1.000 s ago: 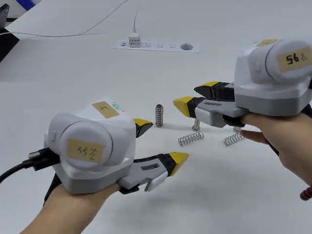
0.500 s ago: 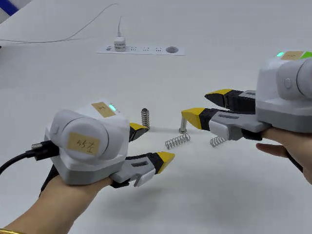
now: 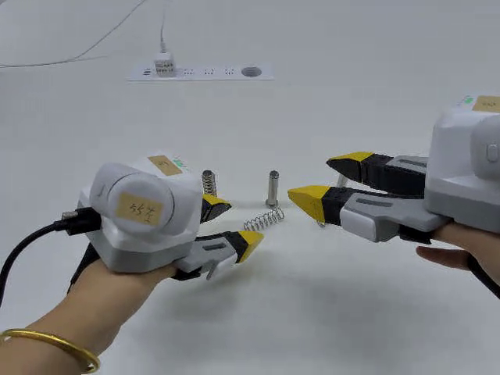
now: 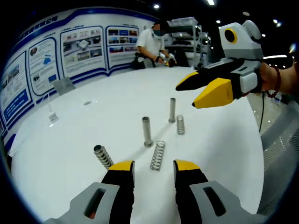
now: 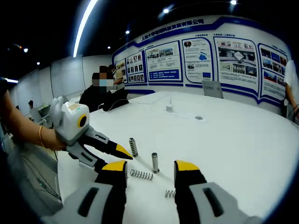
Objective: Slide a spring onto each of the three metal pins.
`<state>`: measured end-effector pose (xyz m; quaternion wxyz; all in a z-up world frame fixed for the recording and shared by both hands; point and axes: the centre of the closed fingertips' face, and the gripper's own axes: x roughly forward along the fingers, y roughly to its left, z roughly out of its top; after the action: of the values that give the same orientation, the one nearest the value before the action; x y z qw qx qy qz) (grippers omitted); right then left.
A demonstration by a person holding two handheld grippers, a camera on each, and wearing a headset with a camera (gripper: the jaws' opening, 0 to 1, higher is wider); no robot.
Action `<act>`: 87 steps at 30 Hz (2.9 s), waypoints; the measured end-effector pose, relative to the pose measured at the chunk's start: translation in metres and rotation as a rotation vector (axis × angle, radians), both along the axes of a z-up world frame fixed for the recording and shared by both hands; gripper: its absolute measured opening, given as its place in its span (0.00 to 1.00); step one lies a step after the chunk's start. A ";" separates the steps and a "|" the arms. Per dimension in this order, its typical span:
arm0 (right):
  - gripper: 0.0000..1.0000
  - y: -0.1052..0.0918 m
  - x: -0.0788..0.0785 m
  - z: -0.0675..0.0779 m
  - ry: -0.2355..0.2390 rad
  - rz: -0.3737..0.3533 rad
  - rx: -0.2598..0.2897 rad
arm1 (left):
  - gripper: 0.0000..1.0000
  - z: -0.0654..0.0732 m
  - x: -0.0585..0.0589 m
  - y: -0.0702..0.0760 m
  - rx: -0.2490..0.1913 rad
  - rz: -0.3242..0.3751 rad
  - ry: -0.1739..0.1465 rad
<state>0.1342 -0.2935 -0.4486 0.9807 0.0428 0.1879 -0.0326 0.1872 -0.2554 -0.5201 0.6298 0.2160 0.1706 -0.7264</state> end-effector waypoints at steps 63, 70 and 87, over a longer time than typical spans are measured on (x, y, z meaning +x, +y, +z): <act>0.35 0.014 -0.010 0.012 -0.073 -0.049 0.241 | 0.09 0.050 -0.030 0.018 -0.132 0.020 0.261; 0.32 0.024 -0.002 0.021 -0.113 -0.024 0.338 | 0.09 0.066 -0.041 0.023 -0.208 0.006 0.281; 0.24 0.041 0.004 0.027 -0.148 0.023 0.507 | 0.09 0.080 -0.058 0.025 -0.284 -0.072 0.293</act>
<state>0.1379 -0.2530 -0.4216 0.9501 0.2871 0.1183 0.0298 0.1289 -0.2308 -0.4401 0.5960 0.0231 0.1484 -0.7888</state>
